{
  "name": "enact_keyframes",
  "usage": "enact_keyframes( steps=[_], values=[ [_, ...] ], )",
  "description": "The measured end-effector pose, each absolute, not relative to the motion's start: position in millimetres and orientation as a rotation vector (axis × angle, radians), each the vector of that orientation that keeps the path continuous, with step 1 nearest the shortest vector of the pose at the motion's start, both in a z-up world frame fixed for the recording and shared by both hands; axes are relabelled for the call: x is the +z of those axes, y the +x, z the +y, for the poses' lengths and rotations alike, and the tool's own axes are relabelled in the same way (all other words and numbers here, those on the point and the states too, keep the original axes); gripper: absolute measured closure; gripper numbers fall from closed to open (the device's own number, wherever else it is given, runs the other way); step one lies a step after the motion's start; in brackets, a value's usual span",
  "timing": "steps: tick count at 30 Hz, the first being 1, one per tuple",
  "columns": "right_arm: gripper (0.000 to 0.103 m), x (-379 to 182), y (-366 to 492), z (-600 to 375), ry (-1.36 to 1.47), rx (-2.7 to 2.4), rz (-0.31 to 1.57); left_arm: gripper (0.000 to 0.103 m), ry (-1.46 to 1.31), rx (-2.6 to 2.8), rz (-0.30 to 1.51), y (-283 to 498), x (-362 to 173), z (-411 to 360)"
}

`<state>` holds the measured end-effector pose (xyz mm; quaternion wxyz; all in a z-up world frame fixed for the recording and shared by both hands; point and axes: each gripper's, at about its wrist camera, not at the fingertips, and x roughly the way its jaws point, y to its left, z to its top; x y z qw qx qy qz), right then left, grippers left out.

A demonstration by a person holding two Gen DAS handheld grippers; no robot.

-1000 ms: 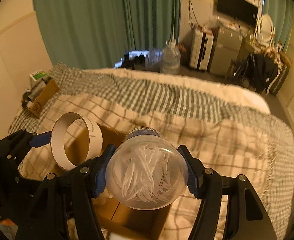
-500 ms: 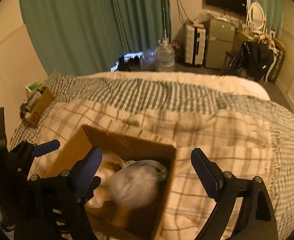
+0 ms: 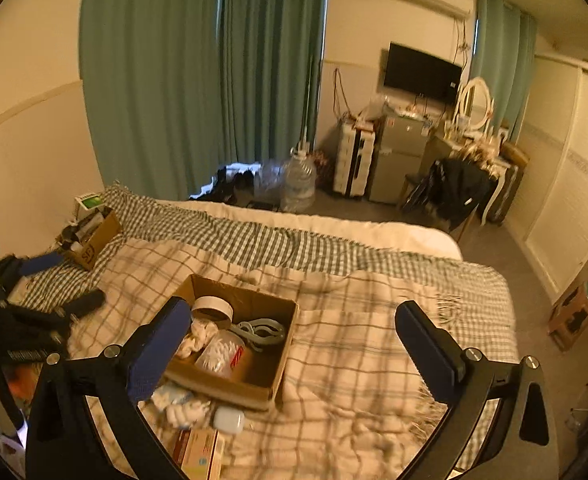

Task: Organize objects
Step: 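Grasp the Amoxicillin Capsules box with the right gripper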

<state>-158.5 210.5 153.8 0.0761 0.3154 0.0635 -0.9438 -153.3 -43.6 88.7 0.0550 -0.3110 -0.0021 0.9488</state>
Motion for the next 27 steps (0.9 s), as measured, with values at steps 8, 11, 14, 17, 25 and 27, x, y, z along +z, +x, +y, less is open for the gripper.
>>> enact_keyframes(
  steps=[8,11,14,17,25,27],
  values=[
    [0.000,157.4,-70.7,200.9,0.923,-2.851,0.254,0.000,-0.824,2.917,0.019,-58.2,106.9,-58.4],
    [0.000,141.1,-46.3,192.3,0.935,-2.852,0.291,0.000,-0.853,2.921,-0.020,-35.5,87.1,-67.1],
    [0.000,111.7,-29.4,185.4,0.966,-2.835,0.302,0.000,-0.896,2.932,-0.049,-23.8,59.2,-73.9],
    [0.000,67.7,-26.1,178.2,1.036,-2.812,0.297,0.000,-0.969,2.946,-0.074,-20.4,18.1,-78.6],
    [0.000,-53.4,-52.7,143.0,1.235,-2.680,0.325,0.000,-1.256,2.938,-0.025,-32.8,-105.0,-76.6],
    [0.000,-81.1,-61.3,133.4,1.304,-2.627,0.336,0.000,-1.333,2.906,-0.024,-36.2,-127.3,-77.5]
  ],
)
